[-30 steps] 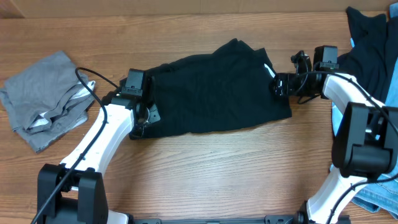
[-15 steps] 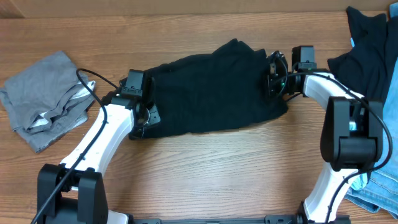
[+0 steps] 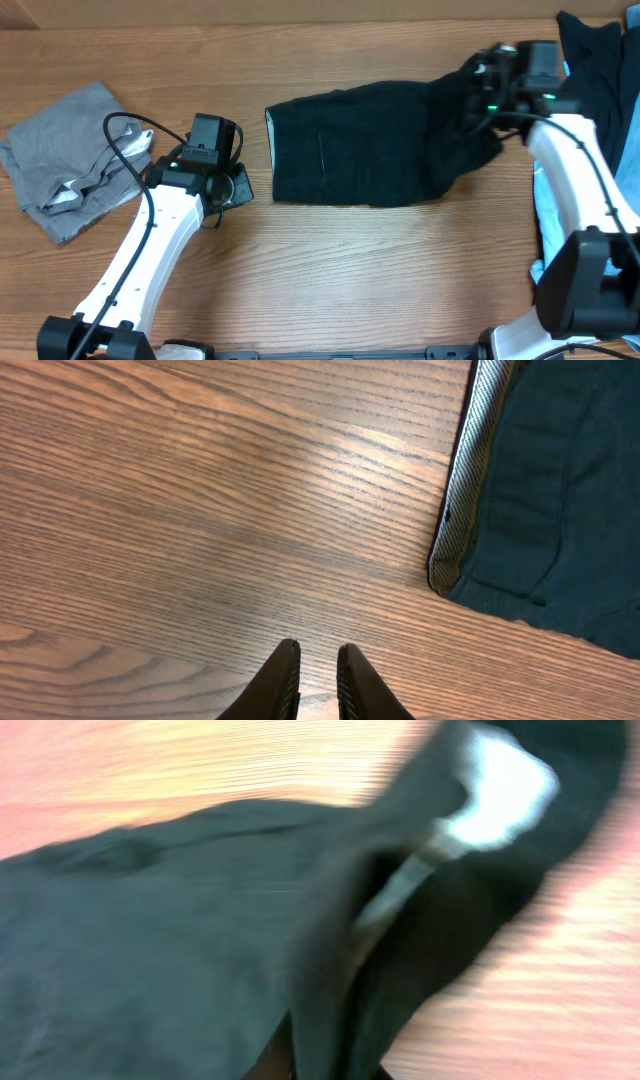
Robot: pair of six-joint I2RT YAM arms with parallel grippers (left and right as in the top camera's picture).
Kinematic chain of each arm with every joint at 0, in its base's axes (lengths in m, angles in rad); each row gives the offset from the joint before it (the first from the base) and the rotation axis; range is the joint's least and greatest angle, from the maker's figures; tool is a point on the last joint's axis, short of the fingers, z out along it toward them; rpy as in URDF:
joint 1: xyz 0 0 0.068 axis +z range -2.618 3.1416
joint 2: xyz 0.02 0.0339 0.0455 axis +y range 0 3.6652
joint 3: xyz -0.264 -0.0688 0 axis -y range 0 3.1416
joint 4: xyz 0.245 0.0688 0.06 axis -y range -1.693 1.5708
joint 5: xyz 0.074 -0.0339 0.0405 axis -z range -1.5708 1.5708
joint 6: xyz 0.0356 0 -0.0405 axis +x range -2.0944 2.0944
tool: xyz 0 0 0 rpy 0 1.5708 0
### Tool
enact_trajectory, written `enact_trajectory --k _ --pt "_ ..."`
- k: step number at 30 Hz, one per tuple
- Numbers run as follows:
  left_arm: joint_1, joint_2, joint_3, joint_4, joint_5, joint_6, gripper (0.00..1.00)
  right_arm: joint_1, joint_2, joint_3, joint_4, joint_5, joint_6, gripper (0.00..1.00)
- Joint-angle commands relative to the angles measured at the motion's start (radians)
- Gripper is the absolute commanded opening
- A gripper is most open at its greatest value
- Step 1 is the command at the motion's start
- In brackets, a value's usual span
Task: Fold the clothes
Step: 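Fold the shorts' right end leftward over the middle with the right gripper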
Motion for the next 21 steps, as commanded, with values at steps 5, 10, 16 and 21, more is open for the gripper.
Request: enact_trajectory --k 5,10,16,21 --pt "0.003 -0.018 0.007 -0.025 -0.002 -0.01 0.17 0.404 0.028 0.033 0.068 0.1 0.022 0.04" --pt "0.002 -0.018 0.007 -0.037 0.001 0.013 0.15 0.546 0.172 0.033 0.163 0.063 0.022 0.16" --pt "0.002 -0.018 0.007 -0.027 -0.002 0.024 0.16 0.651 0.215 0.033 0.229 -0.04 0.022 0.45" --pt "0.002 -0.018 0.007 -0.026 -0.002 0.024 0.16 0.656 0.215 0.033 0.224 -0.15 0.017 0.8"
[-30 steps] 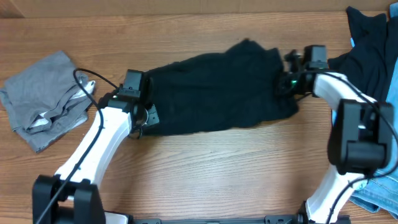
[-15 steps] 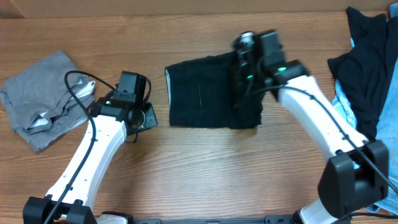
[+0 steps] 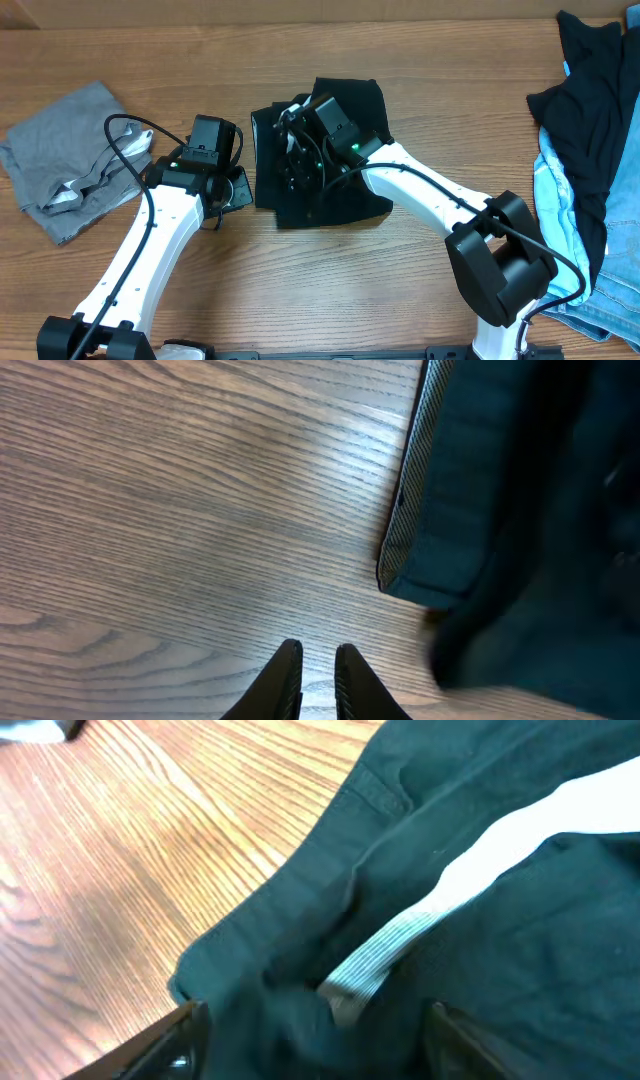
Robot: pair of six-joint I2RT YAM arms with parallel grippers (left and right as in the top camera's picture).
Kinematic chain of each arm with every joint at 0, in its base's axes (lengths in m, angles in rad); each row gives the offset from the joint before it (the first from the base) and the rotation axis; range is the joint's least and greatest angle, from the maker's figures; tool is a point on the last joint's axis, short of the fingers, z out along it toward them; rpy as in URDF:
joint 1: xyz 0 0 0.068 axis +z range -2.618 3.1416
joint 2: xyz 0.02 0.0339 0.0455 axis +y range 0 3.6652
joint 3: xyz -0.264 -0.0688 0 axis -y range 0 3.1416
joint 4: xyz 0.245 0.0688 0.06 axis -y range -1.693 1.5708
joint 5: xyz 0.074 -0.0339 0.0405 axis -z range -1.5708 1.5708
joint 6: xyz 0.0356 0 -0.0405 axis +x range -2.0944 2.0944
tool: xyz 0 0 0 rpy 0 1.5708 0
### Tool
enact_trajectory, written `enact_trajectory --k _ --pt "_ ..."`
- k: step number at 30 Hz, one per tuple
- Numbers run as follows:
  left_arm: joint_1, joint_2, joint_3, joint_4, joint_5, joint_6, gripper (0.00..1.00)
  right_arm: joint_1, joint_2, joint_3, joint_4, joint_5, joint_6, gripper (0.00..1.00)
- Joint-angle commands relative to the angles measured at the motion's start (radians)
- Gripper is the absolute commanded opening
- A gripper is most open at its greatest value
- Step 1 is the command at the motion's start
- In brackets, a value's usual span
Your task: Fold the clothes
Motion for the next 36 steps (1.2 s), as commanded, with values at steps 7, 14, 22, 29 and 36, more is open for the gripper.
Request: enact_trajectory --k 7,14,22,29,36 --pt "0.002 -0.018 0.007 0.008 0.092 0.021 0.19 -0.134 -0.158 0.104 -0.151 0.121 -0.004 0.83" --pt "0.01 -0.018 0.007 0.014 0.142 -0.038 0.26 -0.253 -0.182 0.116 -0.558 -0.139 -0.32 0.82" --pt "0.264 -0.018 0.007 0.014 0.163 -0.077 0.26 -0.089 -0.126 0.043 -0.327 -0.044 -0.323 0.86" --pt "0.263 -0.018 0.007 0.008 0.163 -0.063 0.27 -0.008 0.043 0.042 -0.105 0.038 -0.248 0.86" --pt "0.263 -0.018 0.007 0.002 0.161 -0.055 0.27 -0.021 -0.008 0.107 -0.127 0.261 -0.109 0.04"
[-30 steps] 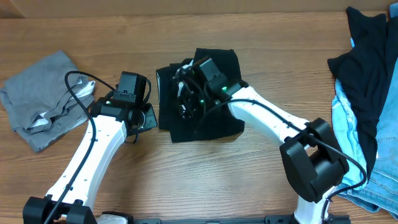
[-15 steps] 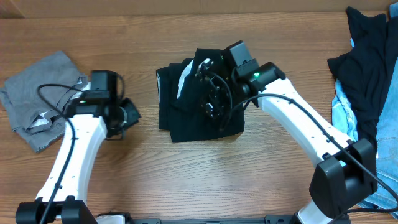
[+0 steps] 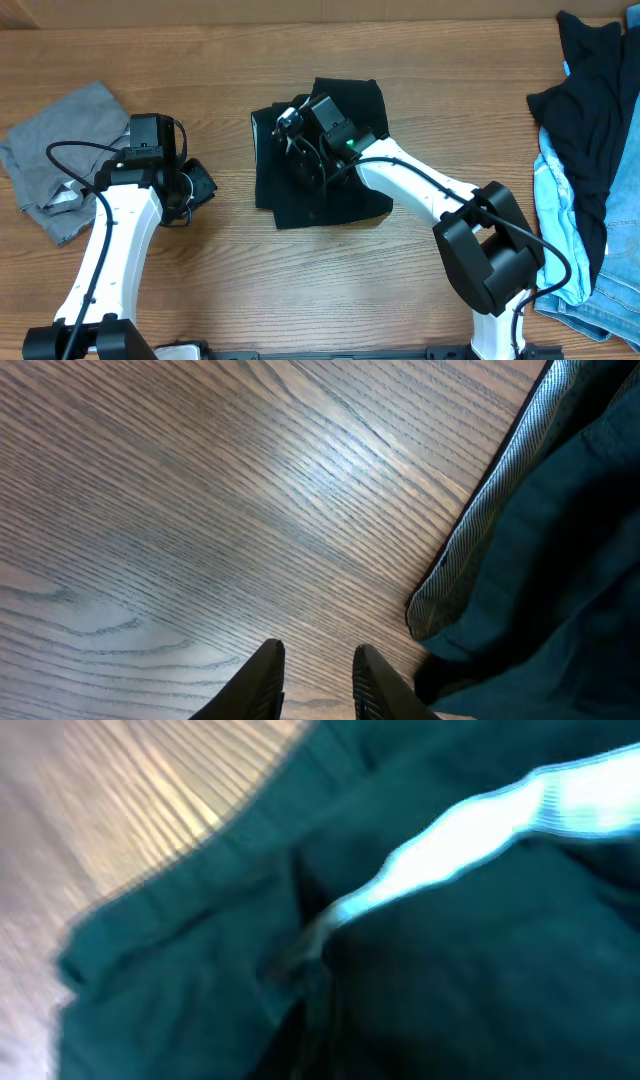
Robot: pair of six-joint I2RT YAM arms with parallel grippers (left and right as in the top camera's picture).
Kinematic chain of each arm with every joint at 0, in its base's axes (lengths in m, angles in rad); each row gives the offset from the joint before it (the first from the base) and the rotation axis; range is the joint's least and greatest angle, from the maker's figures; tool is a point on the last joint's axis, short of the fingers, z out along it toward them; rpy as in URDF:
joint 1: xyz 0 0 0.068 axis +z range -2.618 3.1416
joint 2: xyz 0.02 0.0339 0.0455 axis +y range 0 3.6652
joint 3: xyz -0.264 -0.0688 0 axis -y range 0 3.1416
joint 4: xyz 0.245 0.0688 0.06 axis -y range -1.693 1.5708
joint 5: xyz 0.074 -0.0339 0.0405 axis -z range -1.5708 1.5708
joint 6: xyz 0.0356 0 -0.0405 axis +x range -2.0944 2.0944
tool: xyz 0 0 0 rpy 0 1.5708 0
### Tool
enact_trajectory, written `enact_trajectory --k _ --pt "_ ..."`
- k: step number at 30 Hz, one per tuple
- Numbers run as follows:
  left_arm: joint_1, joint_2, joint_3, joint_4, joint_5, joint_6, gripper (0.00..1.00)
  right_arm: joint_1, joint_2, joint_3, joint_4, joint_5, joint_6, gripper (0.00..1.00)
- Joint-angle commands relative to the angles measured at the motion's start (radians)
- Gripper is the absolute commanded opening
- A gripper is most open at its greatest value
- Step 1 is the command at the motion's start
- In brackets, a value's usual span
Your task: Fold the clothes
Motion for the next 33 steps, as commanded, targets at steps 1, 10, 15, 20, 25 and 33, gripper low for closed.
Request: enact_trajectory --k 1,10,15,20,25,33 --pt "0.003 -0.018 0.007 0.0 0.008 0.022 0.27 -0.022 -0.128 0.098 -0.095 0.138 0.047 0.04" --pt "0.003 -0.018 0.007 0.004 0.008 0.036 0.27 0.034 -0.239 0.046 -0.584 -0.091 0.048 0.04" --pt "0.003 -0.018 0.007 0.003 0.008 0.036 0.27 0.034 -0.239 -0.076 -0.475 -0.157 0.048 0.14" --pt "0.003 -0.018 0.007 -0.003 0.008 0.037 0.28 0.034 -0.239 -0.085 -0.251 -0.169 0.052 0.57" --pt "0.003 -0.018 0.007 -0.005 0.008 0.047 0.28 -0.024 -0.254 0.0 -0.244 0.102 0.164 0.75" --pt "0.003 -0.018 0.007 -0.005 0.008 0.047 0.28 -0.034 -0.094 -0.006 -0.238 0.09 0.217 0.77"
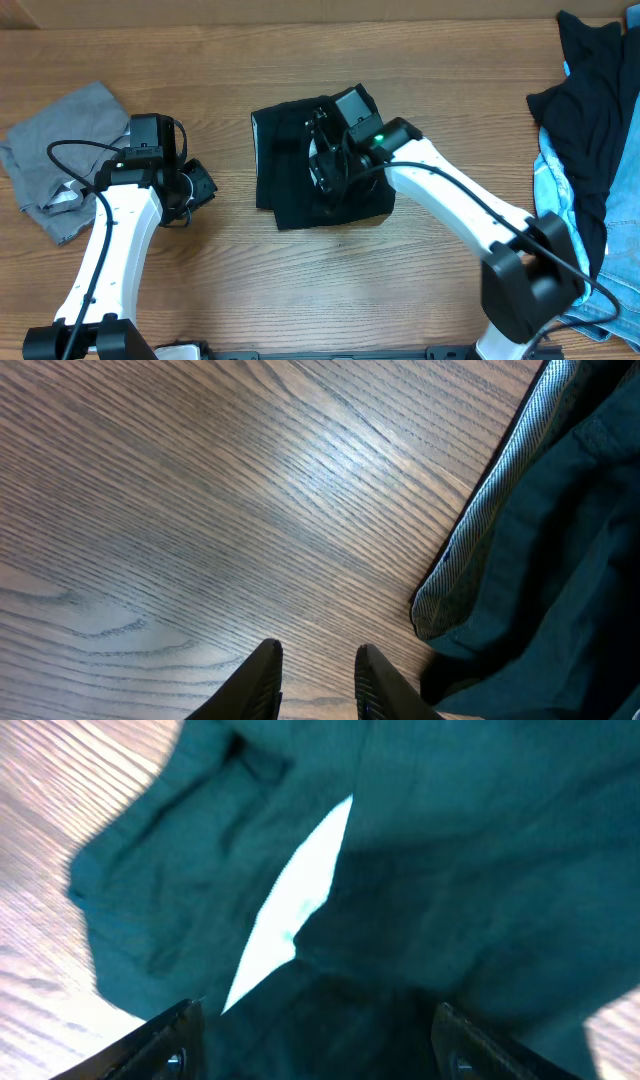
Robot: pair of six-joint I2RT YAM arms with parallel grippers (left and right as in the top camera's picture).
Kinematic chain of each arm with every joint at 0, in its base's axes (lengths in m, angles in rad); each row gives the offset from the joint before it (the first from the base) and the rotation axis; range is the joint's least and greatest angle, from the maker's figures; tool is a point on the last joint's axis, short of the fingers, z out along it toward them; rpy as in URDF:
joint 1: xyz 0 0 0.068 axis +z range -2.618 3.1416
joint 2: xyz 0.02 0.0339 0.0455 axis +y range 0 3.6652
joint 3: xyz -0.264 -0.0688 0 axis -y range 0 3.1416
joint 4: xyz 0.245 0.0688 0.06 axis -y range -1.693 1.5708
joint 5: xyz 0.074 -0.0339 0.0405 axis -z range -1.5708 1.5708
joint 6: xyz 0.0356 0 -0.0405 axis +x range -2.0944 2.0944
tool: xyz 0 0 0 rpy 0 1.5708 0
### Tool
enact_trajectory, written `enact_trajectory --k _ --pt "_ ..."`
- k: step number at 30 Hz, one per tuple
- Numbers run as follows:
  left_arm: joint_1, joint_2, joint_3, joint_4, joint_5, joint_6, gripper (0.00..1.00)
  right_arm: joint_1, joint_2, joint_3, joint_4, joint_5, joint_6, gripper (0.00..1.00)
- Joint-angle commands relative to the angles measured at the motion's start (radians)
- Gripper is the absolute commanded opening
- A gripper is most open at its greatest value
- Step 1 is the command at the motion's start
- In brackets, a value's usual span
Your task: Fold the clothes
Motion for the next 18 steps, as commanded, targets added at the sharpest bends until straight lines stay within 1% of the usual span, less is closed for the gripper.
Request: enact_trajectory --k 1,4,5,6,8,9,12,13,15,18 --pt "0.003 -0.018 0.007 0.0 0.008 0.024 0.28 0.005 0.108 0.02 0.008 -0.019 0.04 0.77" --pt "0.003 -0.018 0.007 0.0 0.008 0.027 0.29 0.005 0.166 0.02 0.013 -0.022 0.04 0.77" --pt "0.003 -0.018 0.007 0.0 0.008 0.027 0.29 0.005 0.175 0.02 0.031 -0.021 0.041 0.73" --pt "0.003 -0.018 0.007 0.0 0.008 0.028 0.29 0.005 0.175 0.02 0.045 -0.021 0.041 0.65" --pt "0.003 -0.018 0.007 0.0 0.008 0.036 0.29 0.005 0.175 0.021 0.067 -0.02 0.049 0.29" --pt "0.003 -0.018 0.007 0.0 0.008 0.04 0.29 0.005 0.174 0.023 0.07 -0.009 0.066 0.21" --pt "0.003 -0.018 0.007 0.0 0.008 0.043 0.29 0.005 0.159 0.044 0.062 -0.006 0.066 0.15" --pt "0.003 -0.018 0.007 0.001 0.008 0.043 0.29 0.006 0.143 0.065 0.05 -0.007 0.066 0.12" --pt "0.003 -0.018 0.007 0.001 0.008 0.043 0.29 0.015 0.104 0.107 0.033 -0.021 0.063 0.11" --pt "0.003 -0.018 0.007 0.004 0.008 0.043 0.29 0.051 0.045 0.153 0.04 -0.132 0.032 0.1"
